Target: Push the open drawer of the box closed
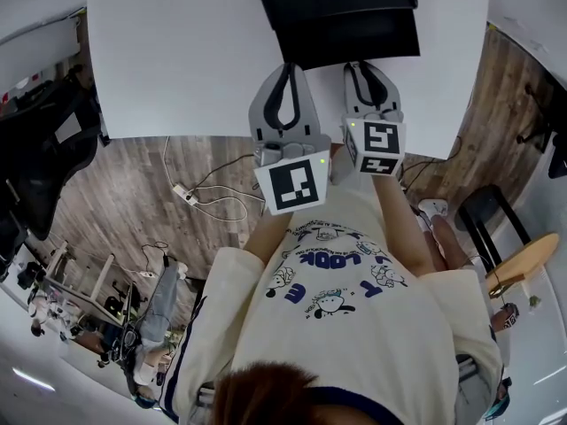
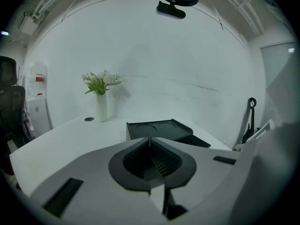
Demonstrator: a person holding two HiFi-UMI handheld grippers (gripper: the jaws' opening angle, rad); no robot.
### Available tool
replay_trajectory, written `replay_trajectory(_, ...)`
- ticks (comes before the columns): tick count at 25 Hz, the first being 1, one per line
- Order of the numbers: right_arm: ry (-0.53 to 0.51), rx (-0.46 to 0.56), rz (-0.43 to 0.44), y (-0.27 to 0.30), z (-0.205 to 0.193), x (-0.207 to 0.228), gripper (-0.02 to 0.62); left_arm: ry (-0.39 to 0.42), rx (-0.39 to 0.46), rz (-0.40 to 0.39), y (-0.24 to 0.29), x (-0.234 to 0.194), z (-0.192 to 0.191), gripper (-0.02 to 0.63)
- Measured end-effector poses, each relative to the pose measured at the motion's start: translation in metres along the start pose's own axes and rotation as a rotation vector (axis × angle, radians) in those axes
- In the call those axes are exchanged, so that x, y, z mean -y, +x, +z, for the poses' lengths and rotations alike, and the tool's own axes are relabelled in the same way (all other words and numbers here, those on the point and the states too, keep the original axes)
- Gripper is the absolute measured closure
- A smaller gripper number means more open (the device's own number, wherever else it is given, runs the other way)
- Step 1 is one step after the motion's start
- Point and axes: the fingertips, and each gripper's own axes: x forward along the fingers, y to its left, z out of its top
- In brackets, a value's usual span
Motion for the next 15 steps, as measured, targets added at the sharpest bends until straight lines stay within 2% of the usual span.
replay_trajectory(15,0.011,0.002,0.029,0.040,0.031,0.008,0.506,-0.018,0.009,0.027,0.026,-0.011,0.016,0.584)
